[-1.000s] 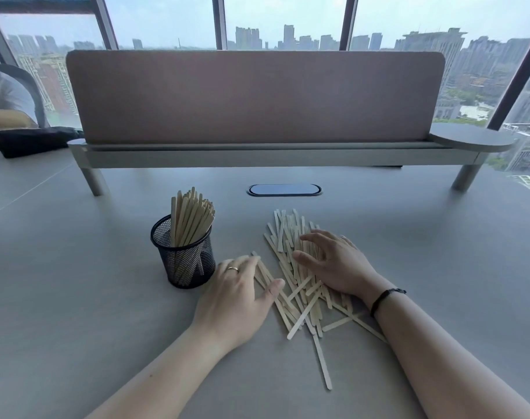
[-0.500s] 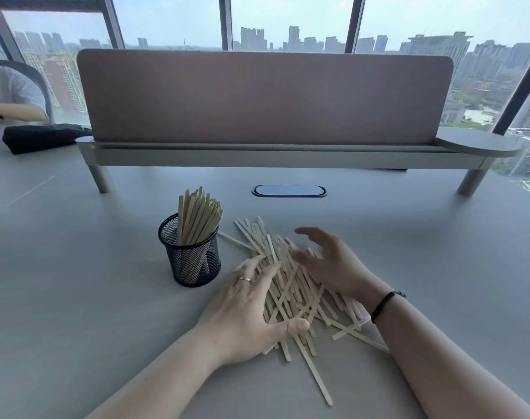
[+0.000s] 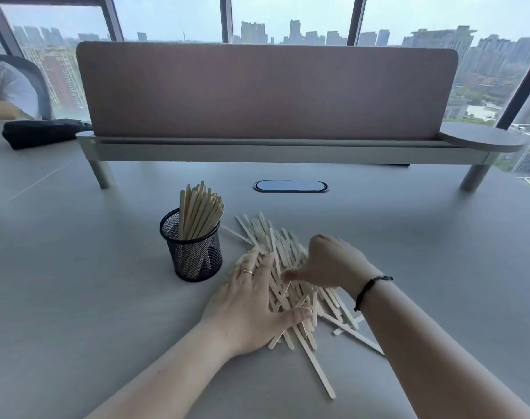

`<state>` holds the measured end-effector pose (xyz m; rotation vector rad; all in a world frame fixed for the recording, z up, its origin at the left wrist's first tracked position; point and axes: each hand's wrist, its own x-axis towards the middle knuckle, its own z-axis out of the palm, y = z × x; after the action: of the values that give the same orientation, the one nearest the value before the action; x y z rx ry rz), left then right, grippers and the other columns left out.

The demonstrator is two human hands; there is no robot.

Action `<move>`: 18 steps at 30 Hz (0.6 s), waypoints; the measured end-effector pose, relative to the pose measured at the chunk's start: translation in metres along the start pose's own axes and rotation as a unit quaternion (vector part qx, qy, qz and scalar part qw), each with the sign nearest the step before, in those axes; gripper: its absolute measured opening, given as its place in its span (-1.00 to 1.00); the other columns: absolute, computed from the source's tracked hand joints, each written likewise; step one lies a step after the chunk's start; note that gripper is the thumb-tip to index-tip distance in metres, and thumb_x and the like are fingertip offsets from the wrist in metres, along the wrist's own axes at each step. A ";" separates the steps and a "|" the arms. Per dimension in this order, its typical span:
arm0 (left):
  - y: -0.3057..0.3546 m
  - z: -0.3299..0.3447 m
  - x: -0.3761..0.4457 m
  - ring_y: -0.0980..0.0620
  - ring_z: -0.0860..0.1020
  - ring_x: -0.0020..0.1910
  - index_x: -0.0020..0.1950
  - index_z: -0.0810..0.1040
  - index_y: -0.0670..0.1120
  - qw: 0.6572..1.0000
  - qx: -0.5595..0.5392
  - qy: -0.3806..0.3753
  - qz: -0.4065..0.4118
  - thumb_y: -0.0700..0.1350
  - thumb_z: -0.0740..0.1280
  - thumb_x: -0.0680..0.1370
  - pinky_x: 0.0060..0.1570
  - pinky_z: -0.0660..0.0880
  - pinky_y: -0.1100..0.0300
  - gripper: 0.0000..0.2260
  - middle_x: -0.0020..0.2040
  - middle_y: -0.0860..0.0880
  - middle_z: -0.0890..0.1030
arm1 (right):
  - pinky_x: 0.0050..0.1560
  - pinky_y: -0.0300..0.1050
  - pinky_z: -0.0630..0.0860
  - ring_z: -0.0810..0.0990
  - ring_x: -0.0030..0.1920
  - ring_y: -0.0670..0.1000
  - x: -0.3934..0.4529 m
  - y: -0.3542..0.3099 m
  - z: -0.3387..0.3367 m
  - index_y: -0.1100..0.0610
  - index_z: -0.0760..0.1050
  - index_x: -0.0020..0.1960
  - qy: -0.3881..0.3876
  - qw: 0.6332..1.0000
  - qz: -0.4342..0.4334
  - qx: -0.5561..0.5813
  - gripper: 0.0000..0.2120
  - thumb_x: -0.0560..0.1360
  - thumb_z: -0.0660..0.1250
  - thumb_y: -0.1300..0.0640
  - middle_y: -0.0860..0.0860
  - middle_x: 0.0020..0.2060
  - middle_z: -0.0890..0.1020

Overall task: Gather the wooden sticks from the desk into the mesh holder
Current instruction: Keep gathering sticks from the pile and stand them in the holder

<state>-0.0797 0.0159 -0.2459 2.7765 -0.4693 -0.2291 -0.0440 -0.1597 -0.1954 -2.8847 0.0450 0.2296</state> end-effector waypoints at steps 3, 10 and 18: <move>-0.001 0.000 0.000 0.05 -0.30 0.59 0.61 -0.17 0.16 1.000 0.001 0.006 0.008 0.65 0.03 0.31 0.53 -0.02 -0.07 0.02 0.63 0.07 -0.27 | -0.37 -0.15 0.36 0.44 -0.40 -0.02 0.005 -0.006 0.003 0.10 0.37 -0.32 0.007 1.000 -0.008 0.014 -0.60 0.37 0.49 -0.13 -0.03 -0.39 0.48; 0.000 -0.001 -0.001 0.00 -0.33 0.58 0.51 0.04 0.33 0.999 0.032 0.004 0.033 0.62 -0.11 0.38 0.49 0.08 -0.18 -0.24 0.63 0.06 -0.28 | -0.45 -0.21 0.33 0.39 -0.52 0.03 0.012 0.000 0.006 0.13 0.33 -0.39 0.008 0.999 0.003 0.051 -0.61 0.31 0.49 -0.05 -0.01 -0.52 0.44; 0.000 0.000 0.000 0.04 -0.24 0.60 0.44 0.21 0.21 0.997 0.033 0.036 0.052 0.57 -0.10 0.45 0.55 -0.10 -0.05 -0.31 0.65 0.01 -0.05 | -0.55 -0.32 0.22 0.24 -0.68 0.00 0.018 0.006 0.011 0.12 0.30 -0.48 0.003 0.996 0.022 0.086 -0.71 0.26 0.40 0.11 -0.03 -0.69 0.32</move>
<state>-0.0800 0.0159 -0.2460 2.8028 -0.6131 -0.0919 -0.0278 -0.1630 -0.2106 -2.7146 0.1242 0.2135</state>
